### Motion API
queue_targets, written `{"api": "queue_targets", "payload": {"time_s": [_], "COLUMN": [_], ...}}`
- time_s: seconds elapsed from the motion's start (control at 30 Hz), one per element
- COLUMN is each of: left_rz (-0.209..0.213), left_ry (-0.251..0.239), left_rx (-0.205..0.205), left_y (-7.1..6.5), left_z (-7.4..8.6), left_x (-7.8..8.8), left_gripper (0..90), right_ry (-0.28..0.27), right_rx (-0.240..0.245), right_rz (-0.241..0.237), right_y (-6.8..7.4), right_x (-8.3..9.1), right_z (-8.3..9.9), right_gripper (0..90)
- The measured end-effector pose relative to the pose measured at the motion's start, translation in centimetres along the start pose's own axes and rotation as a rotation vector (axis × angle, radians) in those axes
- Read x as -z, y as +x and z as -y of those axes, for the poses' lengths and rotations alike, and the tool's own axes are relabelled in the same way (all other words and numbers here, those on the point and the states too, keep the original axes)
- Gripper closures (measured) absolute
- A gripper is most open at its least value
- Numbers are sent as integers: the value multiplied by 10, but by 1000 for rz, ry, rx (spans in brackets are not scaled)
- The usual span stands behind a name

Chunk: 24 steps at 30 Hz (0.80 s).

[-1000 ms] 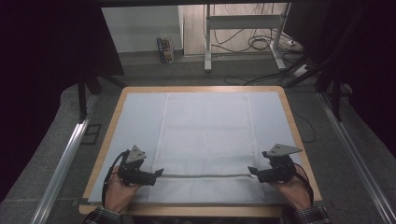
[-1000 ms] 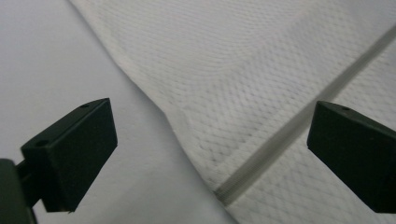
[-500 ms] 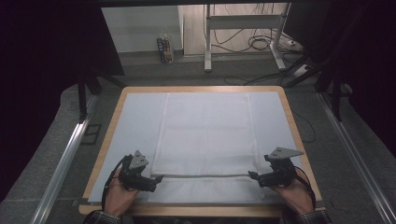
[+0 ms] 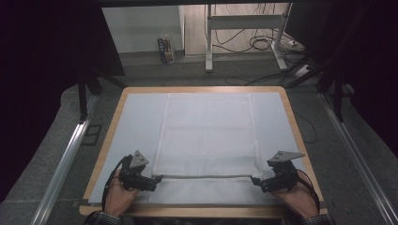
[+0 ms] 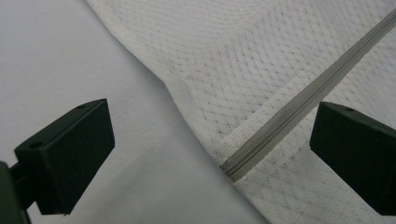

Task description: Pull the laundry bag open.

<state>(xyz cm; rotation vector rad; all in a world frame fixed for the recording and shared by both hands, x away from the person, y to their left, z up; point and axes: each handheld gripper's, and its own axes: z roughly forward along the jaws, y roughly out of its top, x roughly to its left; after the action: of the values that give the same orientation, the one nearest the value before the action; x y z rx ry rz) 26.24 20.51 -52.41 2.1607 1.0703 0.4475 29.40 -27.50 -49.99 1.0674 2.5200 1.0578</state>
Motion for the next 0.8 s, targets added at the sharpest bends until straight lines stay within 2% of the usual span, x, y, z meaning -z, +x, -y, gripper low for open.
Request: {"api": "queue_targets", "payload": {"time_s": [0.1,0.13,0.17,0.2,0.27,0.37,0.53,0.6,0.63,0.67,0.8], "left_rz": [-3,-3,-1,-3,-4,-8,-12,-12,-11,-12,-16], "left_ry": [3,7,9,9,9,16,24,26,26,27,29], "left_rx": [-1,-7,-9,-11,-12,-18,-29,-31,-32,-33,-40], "left_y": [0,0,0,-1,-1,-1,-2,-2,-3,-3,-4], "left_z": [0,0,0,0,-1,-1,-1,-1,-1,-1,-2], "left_x": [0,0,0,0,0,-1,-2,-2,-2,-2,-3], "left_gripper": [5,6,6,6,6,7,11,13,13,13,13], "right_ry": [26,37,37,58,67,97,133,139,139,146,148], "right_rx": [13,27,27,54,67,133,154,163,163,166,141], "right_rz": [14,9,9,11,10,24,34,29,29,20,27], "right_y": [-1,-1,-1,0,0,2,1,3,3,6,7], "right_x": [2,2,2,0,0,-7,-13,-13,-13,-12,-11], "right_z": [3,5,5,7,8,10,12,12,12,11,10], "right_gripper": [99,143,143,161,164,161,157,213,213,285,410]}}
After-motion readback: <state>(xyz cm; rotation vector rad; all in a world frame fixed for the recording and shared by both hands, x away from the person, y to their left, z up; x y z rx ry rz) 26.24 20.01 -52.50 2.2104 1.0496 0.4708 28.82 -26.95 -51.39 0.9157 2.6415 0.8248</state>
